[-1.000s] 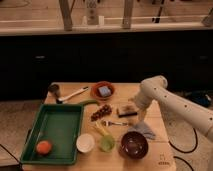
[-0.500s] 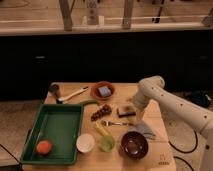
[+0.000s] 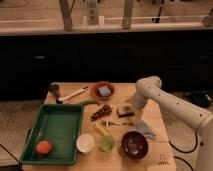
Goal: Place eraser in purple bowl
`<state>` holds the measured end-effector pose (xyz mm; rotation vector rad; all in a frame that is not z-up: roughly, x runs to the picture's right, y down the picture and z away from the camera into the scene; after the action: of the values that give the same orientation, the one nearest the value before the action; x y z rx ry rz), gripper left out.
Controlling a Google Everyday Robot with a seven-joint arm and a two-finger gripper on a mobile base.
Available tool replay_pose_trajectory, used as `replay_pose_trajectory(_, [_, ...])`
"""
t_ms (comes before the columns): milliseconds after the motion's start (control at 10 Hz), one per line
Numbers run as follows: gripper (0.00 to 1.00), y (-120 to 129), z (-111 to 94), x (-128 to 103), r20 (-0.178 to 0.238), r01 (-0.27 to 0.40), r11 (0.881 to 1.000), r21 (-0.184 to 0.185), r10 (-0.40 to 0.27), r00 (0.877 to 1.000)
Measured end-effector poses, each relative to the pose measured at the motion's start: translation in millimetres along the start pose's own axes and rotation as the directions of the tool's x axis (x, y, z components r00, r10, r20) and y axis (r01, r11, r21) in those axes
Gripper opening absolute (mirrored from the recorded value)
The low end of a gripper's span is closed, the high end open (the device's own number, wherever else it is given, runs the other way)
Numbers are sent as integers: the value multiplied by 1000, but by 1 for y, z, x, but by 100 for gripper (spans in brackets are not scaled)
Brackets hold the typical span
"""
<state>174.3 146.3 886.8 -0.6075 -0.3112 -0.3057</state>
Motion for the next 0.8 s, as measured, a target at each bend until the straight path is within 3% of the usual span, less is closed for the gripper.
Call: replay_pose_trajectory(800, [78, 0, 6, -2, 5, 14, 999, -34, -14, 1000])
